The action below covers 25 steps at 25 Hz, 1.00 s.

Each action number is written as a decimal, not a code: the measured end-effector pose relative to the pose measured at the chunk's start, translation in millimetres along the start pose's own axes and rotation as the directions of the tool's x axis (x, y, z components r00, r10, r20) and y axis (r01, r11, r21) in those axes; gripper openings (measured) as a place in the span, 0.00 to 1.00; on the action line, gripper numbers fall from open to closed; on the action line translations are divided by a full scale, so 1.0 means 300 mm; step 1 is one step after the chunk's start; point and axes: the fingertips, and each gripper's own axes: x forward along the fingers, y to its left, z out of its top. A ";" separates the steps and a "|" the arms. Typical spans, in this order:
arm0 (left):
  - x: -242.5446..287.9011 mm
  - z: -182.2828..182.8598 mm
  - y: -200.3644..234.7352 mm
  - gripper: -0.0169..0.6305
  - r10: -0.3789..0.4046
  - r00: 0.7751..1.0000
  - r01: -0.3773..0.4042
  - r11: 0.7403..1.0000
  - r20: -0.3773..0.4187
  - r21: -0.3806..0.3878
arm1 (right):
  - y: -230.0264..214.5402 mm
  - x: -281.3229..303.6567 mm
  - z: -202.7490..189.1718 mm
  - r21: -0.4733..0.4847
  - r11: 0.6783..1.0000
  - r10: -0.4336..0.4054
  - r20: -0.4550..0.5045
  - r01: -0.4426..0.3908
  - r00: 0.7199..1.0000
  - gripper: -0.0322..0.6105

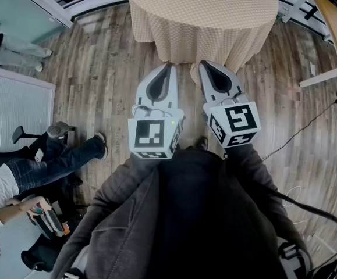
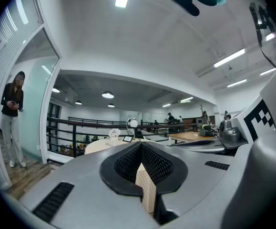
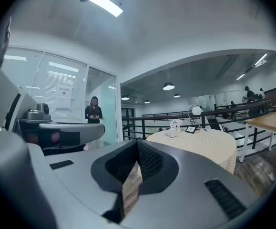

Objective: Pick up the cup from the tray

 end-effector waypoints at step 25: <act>0.038 -0.149 -0.232 0.03 -0.031 0.995 0.034 0.999 -0.094 0.025 | -0.136 -0.111 -0.154 0.134 0.991 0.033 -0.029 -0.029 0.999 0.06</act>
